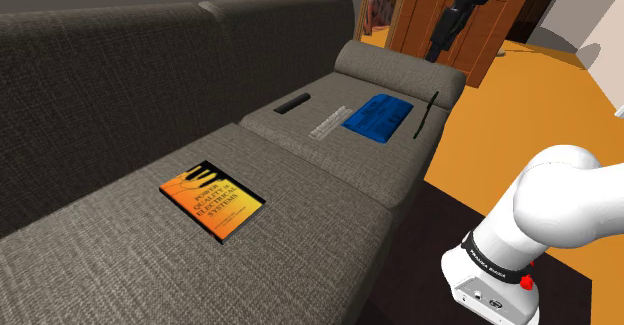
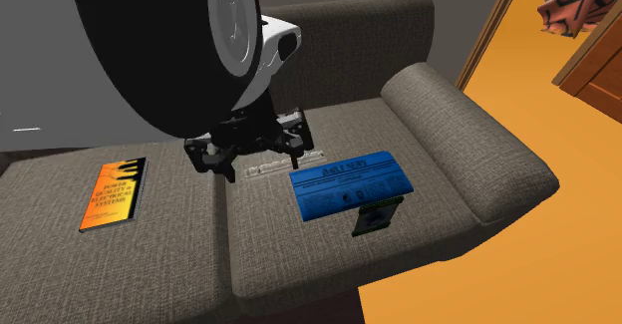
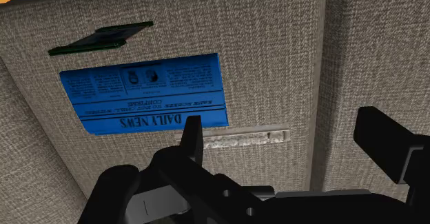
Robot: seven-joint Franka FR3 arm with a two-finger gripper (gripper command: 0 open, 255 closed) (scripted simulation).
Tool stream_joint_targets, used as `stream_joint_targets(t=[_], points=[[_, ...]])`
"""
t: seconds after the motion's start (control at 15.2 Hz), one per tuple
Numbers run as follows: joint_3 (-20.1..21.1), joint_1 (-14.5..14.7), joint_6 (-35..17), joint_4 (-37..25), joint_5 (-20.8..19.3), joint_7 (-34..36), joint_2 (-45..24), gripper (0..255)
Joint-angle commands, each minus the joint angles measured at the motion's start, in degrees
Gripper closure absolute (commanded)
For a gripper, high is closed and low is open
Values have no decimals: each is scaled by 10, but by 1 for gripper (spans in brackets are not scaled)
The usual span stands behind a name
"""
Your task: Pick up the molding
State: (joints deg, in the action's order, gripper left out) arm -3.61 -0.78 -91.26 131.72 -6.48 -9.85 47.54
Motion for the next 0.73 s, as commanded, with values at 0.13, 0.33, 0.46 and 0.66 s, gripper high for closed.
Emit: stream_joint_targets(t=[0.13,0.33,0.46,0.66], points=[[17,-12,-33,20,18,61,-17,0],[44,-31,-83,42,43,150,-50,0],[61,-42,-118,52,59,208,-77,0],[85,-59,-171,60,80,294,-124,0]])
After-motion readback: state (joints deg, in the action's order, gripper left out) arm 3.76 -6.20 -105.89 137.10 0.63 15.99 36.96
